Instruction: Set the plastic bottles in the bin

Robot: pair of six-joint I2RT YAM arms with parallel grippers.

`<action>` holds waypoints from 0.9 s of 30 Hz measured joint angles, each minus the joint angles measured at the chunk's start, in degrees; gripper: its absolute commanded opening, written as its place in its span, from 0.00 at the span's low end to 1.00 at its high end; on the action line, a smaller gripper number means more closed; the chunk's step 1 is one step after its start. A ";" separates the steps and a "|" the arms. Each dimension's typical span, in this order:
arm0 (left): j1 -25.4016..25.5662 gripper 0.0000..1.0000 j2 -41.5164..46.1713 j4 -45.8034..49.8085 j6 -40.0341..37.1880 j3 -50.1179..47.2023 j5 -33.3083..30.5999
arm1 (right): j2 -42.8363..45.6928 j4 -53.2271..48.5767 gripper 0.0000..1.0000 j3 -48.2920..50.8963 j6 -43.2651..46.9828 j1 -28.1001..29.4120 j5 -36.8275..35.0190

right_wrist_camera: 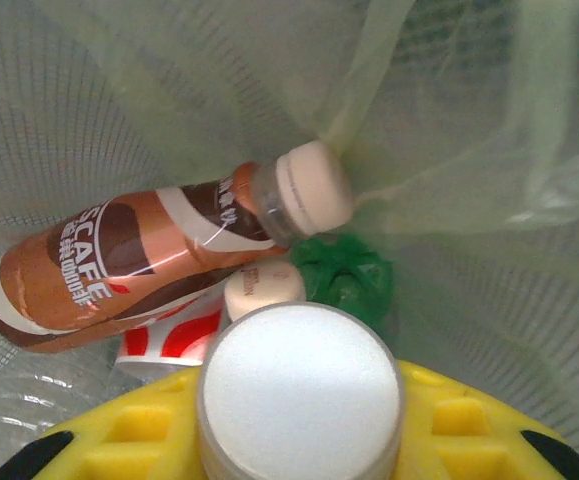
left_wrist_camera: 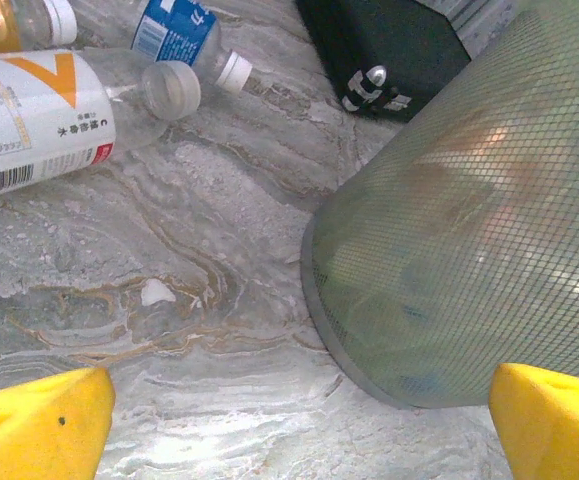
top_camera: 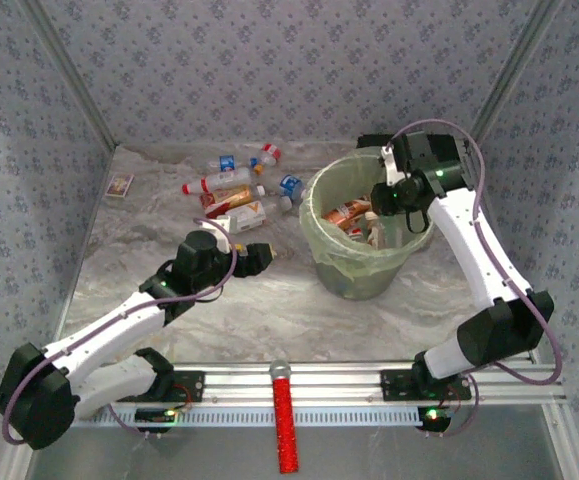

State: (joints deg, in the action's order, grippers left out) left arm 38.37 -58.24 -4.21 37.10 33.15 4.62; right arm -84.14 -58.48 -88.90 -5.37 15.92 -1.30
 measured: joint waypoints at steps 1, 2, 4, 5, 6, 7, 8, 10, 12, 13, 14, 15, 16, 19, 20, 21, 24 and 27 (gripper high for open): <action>0.00 0.96 -0.33 0.00 0.07 0.00 0.00 | 0.26 0.63 0.21 0.98 -0.35 0.22 0.20; 0.00 0.96 -0.59 0.02 0.07 0.00 0.00 | 0.48 1.25 0.21 1.86 -0.72 0.42 0.28; 0.00 0.96 -0.94 0.02 0.09 0.00 0.00 | 0.76 2.71 0.21 3.39 -1.29 0.61 0.44; 0.00 0.96 -1.05 0.07 0.09 0.00 -0.02 | 0.87 3.30 0.21 4.02 -1.55 0.68 0.44; 0.00 0.96 -1.14 0.11 0.09 0.00 -0.02 | 0.92 3.72 0.21 4.50 -1.75 0.68 0.42; 0.00 0.96 -1.14 0.20 0.09 0.00 -0.09 | 0.94 4.07 0.21 5.07 -2.08 0.68 0.39; 0.00 0.96 -1.14 0.22 0.09 0.00 -0.17 | 0.98 4.55 0.21 5.62 -2.38 0.68 0.42; 0.00 0.96 -1.14 0.22 0.09 0.00 -0.20 | 1.01 5.18 0.22 6.56 -3.02 0.68 0.57; 0.00 0.96 -1.20 0.22 0.09 0.00 -0.20 | 1.01 5.86 0.24 7.19 -3.45 0.68 0.61; 0.00 0.96 -1.31 0.22 0.09 0.00 -0.20 | 1.01 6.01 0.28 7.26 -3.67 0.68 0.59; 0.00 0.96 -1.51 0.20 0.09 0.00 -0.22 | 1.01 6.08 0.34 7.23 -3.85 0.68 0.59; 0.00 0.96 -1.68 0.22 0.09 0.00 -0.22 | 1.03 6.08 0.38 7.21 -3.91 0.68 0.59; 0.00 0.96 -1.90 0.28 0.09 0.00 -0.24 | 1.03 5.92 0.43 6.95 -4.09 0.68 0.59; 0.00 0.96 -2.19 0.59 0.09 0.00 -0.44 | 1.01 4.37 0.56 5.18 -4.11 0.74 0.48; 0.00 0.96 -2.21 0.63 0.11 0.00 -0.61 | 1.01 3.41 0.59 4.02 -4.17 0.81 0.48; 0.00 0.96 -2.25 0.70 0.28 0.00 -0.66 | 1.01 2.78 0.61 2.93 -4.07 0.90 0.42; 0.00 0.96 -2.32 1.03 0.52 0.00 -1.09 | 1.03 1.20 0.65 -1.18 -4.04 1.40 0.13; 0.00 0.96 -2.45 1.46 0.55 0.00 -1.42 | 1.05 0.00 0.67 -4.44 -3.85 1.77 -0.09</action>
State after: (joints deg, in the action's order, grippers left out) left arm 38.37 -60.69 -2.74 37.65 33.15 3.20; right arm -83.09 -58.48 -93.34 -9.21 17.69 -1.39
